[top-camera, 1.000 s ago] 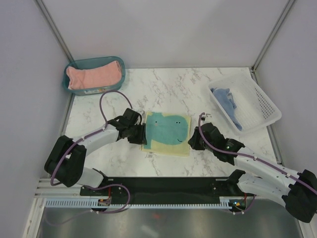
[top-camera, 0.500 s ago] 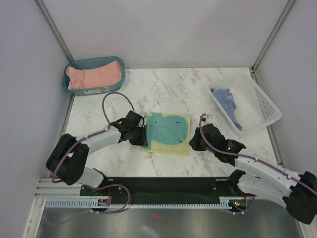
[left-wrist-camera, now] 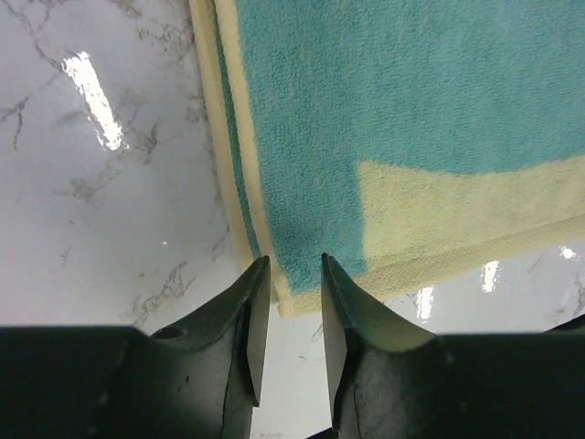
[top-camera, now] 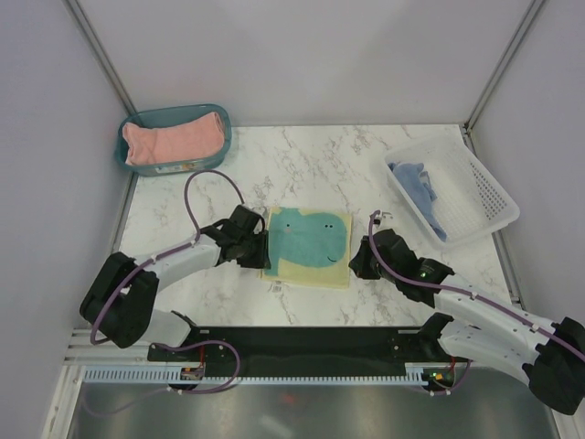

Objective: Fold and stack the towels
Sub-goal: Fold the towel

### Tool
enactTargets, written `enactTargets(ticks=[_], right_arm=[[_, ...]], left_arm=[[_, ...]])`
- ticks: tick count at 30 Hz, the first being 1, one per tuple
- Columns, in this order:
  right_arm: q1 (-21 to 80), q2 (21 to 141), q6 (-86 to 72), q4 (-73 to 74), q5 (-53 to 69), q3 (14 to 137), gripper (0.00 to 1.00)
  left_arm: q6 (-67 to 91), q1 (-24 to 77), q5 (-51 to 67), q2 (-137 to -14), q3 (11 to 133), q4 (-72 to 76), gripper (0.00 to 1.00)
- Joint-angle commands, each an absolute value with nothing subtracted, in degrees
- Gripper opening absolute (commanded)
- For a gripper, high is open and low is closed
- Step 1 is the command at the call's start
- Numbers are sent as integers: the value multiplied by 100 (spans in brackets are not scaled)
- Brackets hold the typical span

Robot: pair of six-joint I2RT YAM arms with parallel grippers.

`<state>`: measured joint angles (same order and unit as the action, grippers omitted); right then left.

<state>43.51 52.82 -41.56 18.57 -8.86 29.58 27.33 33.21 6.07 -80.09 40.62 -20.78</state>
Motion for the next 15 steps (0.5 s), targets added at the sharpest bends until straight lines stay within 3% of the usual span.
enactTargets(ticks=[1, 12, 15], right_arm=[[4351, 5186, -4157, 1828, -914, 2971, 13], [4351, 5133, -4175, 1837, -941, 2962, 13], [4351, 5089, -4175, 1828, -949, 2953, 13]], left_arm=[[2953, 3349, 519, -8130, 3973, -1908, 36], [2962, 3419, 510, -8411, 3911, -1846, 30], [2953, 3428, 554, -8455, 3876, -1846, 23]])
